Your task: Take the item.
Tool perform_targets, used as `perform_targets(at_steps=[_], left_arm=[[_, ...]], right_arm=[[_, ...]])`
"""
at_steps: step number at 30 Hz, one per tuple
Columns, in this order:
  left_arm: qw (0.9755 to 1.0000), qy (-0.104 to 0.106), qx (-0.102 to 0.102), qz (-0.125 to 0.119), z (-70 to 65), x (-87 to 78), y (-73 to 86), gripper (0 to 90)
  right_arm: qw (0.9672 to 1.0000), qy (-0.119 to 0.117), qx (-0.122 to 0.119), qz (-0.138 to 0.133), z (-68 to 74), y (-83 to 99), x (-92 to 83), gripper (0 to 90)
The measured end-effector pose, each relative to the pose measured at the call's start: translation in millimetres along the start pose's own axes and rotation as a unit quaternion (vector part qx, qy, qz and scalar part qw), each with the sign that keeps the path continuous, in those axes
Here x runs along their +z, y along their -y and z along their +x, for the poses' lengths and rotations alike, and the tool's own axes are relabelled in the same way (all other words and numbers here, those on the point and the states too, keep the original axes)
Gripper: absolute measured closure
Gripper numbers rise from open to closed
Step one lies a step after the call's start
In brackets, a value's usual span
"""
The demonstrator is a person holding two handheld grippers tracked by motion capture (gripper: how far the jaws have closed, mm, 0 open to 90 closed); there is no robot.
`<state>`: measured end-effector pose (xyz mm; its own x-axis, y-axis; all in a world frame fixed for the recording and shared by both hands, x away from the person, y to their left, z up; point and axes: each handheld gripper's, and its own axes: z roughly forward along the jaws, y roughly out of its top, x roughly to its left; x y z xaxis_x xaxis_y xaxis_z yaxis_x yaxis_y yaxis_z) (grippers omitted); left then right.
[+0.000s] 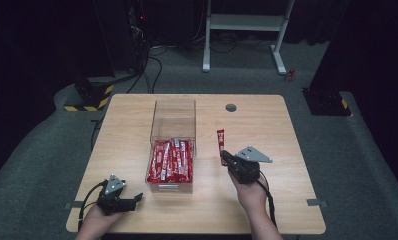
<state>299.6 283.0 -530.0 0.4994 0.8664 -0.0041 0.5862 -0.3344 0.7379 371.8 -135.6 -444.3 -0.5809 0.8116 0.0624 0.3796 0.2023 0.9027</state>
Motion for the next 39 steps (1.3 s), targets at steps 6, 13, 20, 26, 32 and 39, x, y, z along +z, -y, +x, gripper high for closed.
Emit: perform_targets(at_steps=[6, 13, 20, 26, 32, 39], left_arm=[[1.0, 0.0, 0.0, 0.001, -0.1, -0.2, 0.0, 15.1], [1.0, 0.0, 0.002, 0.0, -0.1, -0.4, 0.3, 15.1], [1.0, 0.0, 0.002, 0.0, -0.2, -0.5, 0.3, 15.2], [1.0, 0.0, 0.002, 0.0, -0.2, -0.5, 0.3, 15.2], [1.0, 0.0, 0.002, 0.0, -0.2, -0.5, 0.3, 15.2], [1.0, 0.0, 0.003, 0.0, -0.2, -0.5, 0.3, 15.2]], right_arm=[[0.9999, 0.005, 0.005, 0.014, -4.1, 6.7, 8.3, 90.0], [0.9995, 0.015, 0.006, 0.029, -8.2, 13.5, 17.4, 90.0], [0.9986, 0.021, 0.007, 0.048, -11.7, 21.9, 29.1, 90.0], [0.9973, 0.026, 0.013, 0.067, -14.1, 29.8, 39.3, 90.0], [0.9958, 0.03, 0.012, 0.086, -14.5, 36.7, 48.2, 90.0], [0.9936, 0.032, 0.012, 0.107, -15.5, 44.1, 56.9, 89.9]])
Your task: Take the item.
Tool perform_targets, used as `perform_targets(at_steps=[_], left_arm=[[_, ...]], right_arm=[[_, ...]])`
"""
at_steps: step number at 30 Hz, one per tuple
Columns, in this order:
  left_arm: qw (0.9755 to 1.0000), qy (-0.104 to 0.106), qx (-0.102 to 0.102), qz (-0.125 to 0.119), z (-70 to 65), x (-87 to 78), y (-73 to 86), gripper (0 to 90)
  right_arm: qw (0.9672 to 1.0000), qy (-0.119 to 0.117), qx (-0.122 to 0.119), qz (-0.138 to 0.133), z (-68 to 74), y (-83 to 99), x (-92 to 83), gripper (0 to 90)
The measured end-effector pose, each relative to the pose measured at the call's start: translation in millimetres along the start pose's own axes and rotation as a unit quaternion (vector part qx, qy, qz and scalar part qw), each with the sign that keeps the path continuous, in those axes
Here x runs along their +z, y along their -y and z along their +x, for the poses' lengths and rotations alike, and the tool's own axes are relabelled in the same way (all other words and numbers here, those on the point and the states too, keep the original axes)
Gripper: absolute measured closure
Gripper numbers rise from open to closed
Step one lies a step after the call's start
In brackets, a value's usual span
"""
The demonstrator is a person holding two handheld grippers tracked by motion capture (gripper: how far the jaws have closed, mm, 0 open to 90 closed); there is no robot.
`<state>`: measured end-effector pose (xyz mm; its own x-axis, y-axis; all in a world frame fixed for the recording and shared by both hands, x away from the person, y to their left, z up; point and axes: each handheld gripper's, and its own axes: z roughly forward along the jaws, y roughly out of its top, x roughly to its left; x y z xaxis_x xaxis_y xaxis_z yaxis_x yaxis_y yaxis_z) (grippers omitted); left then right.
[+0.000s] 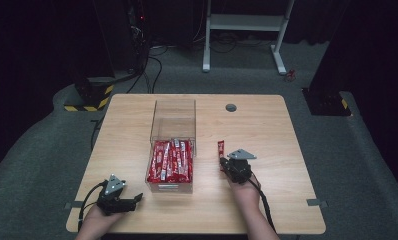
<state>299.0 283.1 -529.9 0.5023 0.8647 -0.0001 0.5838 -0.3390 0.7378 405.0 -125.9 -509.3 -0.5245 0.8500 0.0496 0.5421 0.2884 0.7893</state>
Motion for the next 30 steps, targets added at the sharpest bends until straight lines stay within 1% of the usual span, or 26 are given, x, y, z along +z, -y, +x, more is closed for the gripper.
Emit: perform_targets(at_steps=[4, 7, 10, 12, 16, 22, 27, 30], left_arm=[[1.0, 0.0, 0.0, 0.0, 0.0, 0.0, 0.0, 15.2], [1.0, 0.0, 0.0, -0.001, -0.1, 0.0, 0.1, 15.2], [1.0, 0.0, -0.001, -0.001, -0.3, 0.0, 0.1, 15.2], [1.0, 0.0, -0.001, 0.0, -0.3, 0.0, 0.1, 15.2], [1.0, 0.0, -0.001, 0.0, -0.3, 0.0, 0.1, 15.2], [1.0, 0.0, 0.0, 0.0, -0.1, -0.1, 0.1, 15.2], [1.0, 0.001, -0.001, 0.0, -0.2, -0.2, 0.1, 15.2], [1.0, 0.001, -0.001, 0.0, -0.2, -0.2, 0.1, 15.2]], right_arm=[[1.0, 0.002, -0.004, 0.008, 1.3, 2.3, 3.7, 89.4], [0.9999, 0.002, -0.002, 0.016, 2.9, 3.6, 5.8, 88.6], [0.9999, 0.003, -0.006, 0.015, 2.7, 3.8, 6.3, 86.9], [0.9998, 0.004, -0.003, 0.017, 3.1, 4.5, 6.6, 84.8], [0.9999, 0.005, -0.002, 0.008, 2.6, 3.5, 4.0, 79.0], [1.0, 0.0, -0.004, -0.002, 2.2, 1.0, -2.6, 69.9], [0.9999, -0.002, -0.011, -0.01, 2.6, -1.0, -7.1, 64.8], [0.9999, -0.003, -0.01, -0.012, 4.0, -2.2, -10.0, 60.9]])
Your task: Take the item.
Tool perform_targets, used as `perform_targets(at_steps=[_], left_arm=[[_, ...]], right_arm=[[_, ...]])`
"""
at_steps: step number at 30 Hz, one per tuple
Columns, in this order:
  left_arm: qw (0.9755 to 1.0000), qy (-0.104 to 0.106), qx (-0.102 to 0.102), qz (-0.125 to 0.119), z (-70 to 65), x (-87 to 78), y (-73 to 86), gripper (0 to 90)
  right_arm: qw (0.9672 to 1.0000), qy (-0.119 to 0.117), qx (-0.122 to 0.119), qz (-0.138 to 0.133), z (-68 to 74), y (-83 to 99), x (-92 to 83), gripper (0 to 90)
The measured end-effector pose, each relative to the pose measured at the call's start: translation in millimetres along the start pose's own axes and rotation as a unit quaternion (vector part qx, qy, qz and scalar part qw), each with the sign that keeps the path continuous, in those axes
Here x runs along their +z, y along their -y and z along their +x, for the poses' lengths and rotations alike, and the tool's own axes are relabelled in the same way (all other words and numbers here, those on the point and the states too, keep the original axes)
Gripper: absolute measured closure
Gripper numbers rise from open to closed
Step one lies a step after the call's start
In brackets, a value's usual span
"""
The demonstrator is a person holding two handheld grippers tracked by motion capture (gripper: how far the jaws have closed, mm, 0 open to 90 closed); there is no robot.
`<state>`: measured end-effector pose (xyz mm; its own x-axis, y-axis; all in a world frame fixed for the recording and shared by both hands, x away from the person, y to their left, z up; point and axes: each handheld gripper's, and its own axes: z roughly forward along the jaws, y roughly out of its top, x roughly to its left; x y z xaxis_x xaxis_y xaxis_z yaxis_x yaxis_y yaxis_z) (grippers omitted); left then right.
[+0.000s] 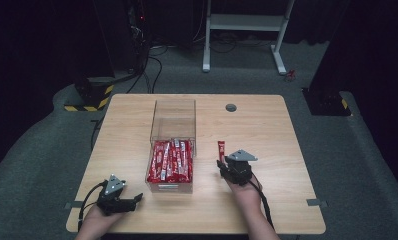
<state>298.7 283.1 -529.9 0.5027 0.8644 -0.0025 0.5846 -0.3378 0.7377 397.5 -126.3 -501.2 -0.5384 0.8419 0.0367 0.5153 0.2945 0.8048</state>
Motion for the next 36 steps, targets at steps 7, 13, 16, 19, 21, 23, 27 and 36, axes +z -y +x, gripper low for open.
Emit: perform_targets(at_steps=[7, 13, 16, 19, 21, 23, 27, 36], left_arm=[[1.0, 0.0, 0.0, 0.0, 0.0, 0.0, 0.0, 15.2], [1.0, 0.0, 0.001, 0.0, 0.2, -0.1, -0.1, 15.2], [1.0, 0.0, 0.001, 0.0, 0.2, -0.1, -0.1, 15.2], [1.0, 0.0, 0.002, 0.001, 0.4, -0.2, -0.1, 15.2], [1.0, 0.001, 0.002, 0.001, 0.4, -0.2, -0.1, 15.2], [1.0, 0.001, 0.002, 0.001, 0.5, -0.2, -0.1, 15.1], [1.0, 0.002, 0.002, 0.0, 0.8, -0.2, 0.0, 15.1], [1.0, 0.002, 0.003, 0.001, 0.4, -0.2, 0.0, 15.1]], right_arm=[[0.9999, -0.001, -0.003, -0.013, 2.6, -3.5, -5.1, 43.4], [0.9997, 0.005, -0.002, -0.024, 3.9, -6.2, -10.6, 32.2], [0.9996, 0.007, -0.004, -0.026, 3.6, -7.1, -14.8, 28.8], [0.9996, 0.01, -0.002, -0.025, 4.0, -7.1, -19.3, 27.3], [0.9996, 0.012, -0.003, -0.027, 2.6, -6.9, -22.0, 27.0], [0.9995, 0.015, -0.001, -0.027, 0.9, -6.2, -24.7, 26.8], [0.9993, 0.026, -0.003, -0.025, -5.7, -0.1, -32.3, 26.6], [0.998, 0.056, 0.021, -0.021, -35.6, 21.2, -55.5, 26.6]])
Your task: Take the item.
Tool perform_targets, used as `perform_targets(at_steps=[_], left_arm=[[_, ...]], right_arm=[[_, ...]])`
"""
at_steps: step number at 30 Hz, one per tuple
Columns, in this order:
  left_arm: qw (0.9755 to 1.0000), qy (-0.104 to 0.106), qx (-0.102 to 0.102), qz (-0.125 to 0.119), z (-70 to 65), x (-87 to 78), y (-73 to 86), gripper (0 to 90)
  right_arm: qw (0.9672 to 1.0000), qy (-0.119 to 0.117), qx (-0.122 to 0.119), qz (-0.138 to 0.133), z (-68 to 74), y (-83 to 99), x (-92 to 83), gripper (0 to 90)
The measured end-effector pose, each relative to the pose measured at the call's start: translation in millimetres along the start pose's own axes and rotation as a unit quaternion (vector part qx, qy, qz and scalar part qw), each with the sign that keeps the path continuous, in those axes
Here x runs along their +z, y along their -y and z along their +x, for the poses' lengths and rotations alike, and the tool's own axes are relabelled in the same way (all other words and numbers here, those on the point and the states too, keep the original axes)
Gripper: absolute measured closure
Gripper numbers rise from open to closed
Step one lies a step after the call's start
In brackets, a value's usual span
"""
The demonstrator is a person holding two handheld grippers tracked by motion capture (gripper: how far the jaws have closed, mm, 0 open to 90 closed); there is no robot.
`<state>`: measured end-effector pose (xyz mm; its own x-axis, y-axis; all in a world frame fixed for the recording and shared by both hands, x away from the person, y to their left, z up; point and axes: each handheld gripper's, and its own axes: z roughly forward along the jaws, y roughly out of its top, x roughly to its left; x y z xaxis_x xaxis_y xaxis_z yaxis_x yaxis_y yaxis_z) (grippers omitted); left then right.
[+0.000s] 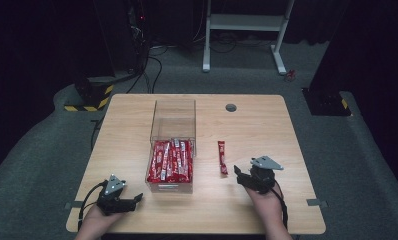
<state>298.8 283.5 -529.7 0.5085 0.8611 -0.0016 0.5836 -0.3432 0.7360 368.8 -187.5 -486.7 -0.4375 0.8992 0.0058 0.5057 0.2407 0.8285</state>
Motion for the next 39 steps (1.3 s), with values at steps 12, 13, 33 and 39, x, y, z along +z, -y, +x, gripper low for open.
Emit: perform_targets(at_steps=[12, 13, 33, 39], left_arm=[[1.0, 0.0, 0.002, 0.0, 0.2, 0.3, -0.2, 15.1], [1.0, 0.0, 0.002, 0.0, 0.2, 0.3, -0.2, 15.1], [1.0, 0.0, -0.001, -0.001, -0.3, 0.9, -0.5, 15.1], [1.0, -0.001, -0.002, -0.001, -0.6, 0.7, -0.5, 15.1]], right_arm=[[0.9988, 0.037, 0.029, 0.013, -38.5, 27.1, -25.5, 26.7], [0.9987, 0.041, 0.029, 0.015, -40.4, 29.7, -26.7, 26.7], [0.9938, 0.047, 0.026, 0.097, -46.7, 48.1, -4.5, 12.7], [0.994, 0.044, 0.023, 0.098, -44.4, 46.4, -1.9, 12.3]])
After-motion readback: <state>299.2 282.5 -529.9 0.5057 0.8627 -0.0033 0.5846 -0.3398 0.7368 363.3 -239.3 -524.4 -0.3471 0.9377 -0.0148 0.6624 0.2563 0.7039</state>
